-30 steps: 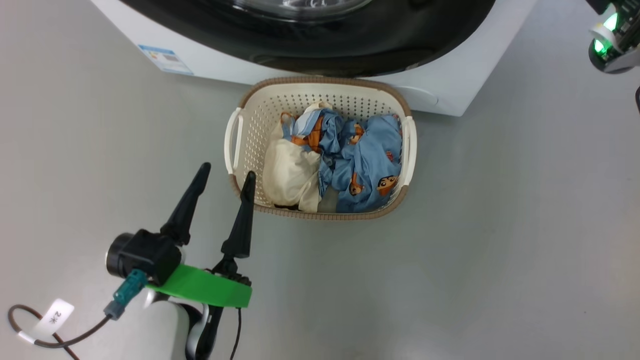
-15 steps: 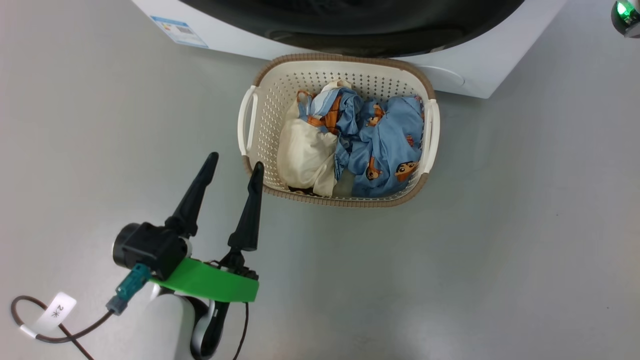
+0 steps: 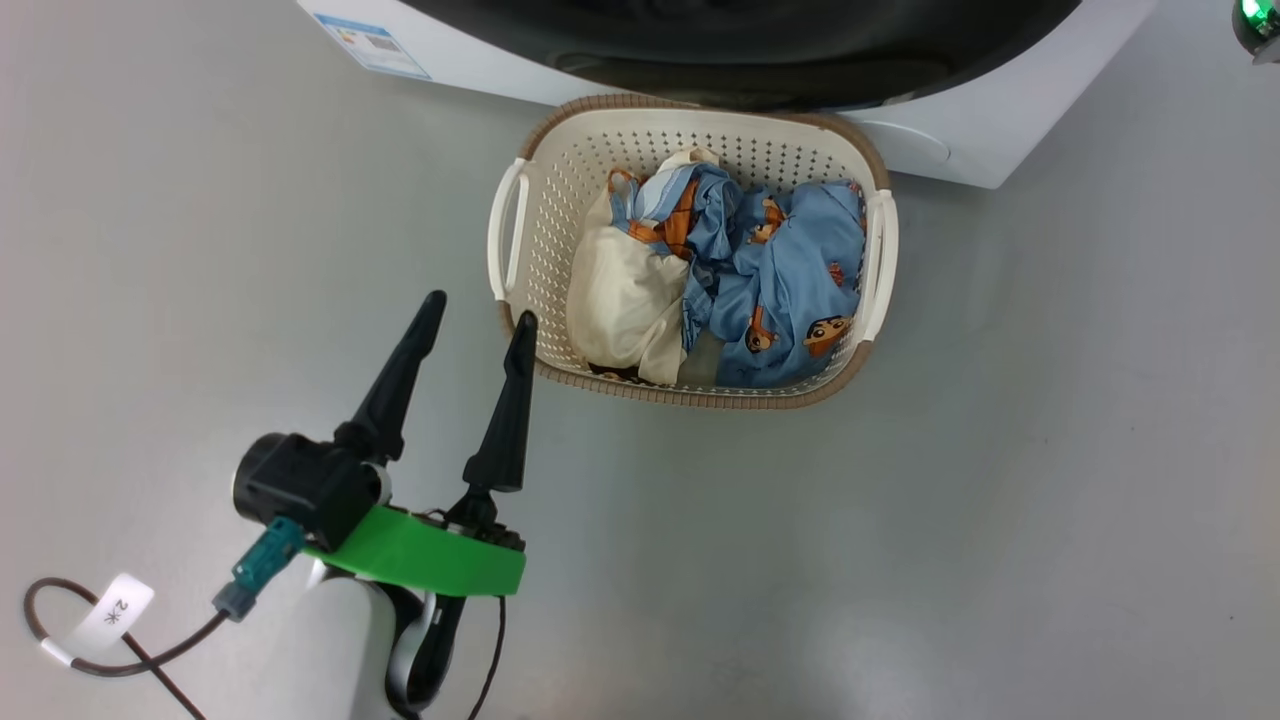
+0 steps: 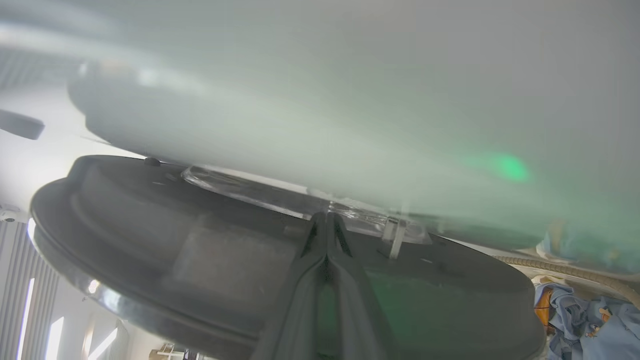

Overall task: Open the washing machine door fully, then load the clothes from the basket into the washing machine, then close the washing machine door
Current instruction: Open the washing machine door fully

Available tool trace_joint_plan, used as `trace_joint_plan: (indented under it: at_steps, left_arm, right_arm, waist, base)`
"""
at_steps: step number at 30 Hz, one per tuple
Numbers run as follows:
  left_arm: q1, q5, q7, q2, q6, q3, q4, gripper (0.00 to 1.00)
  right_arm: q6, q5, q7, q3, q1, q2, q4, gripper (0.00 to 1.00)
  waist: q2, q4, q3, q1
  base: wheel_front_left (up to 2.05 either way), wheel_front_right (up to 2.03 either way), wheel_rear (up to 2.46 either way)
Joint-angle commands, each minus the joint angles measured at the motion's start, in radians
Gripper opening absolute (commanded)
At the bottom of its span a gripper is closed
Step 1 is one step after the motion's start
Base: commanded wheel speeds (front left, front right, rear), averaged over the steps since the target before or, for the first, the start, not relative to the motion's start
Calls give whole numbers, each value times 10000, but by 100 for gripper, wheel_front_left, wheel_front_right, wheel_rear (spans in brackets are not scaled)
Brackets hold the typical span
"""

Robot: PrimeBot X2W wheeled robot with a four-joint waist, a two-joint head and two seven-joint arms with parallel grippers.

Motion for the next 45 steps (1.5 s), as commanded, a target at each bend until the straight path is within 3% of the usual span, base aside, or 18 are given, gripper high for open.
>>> trace_joint_plan:
  at_steps: [1,45]
  left_arm:
    - [-99,-80,-65,147,96,261,-270,100]
    - [1188,271,-65,147,42,675,117,100]
  right_arm:
    - [58,-103,179,83,-39,265,-344,0]
    - [58,-140,1383,1234,3010,1364,-1141,0]
  waist:
    - [0,2,-56,-1]
    - [0,-295,-2602,-1]
  base:
    - [0,0,0]
    - [0,0,0]
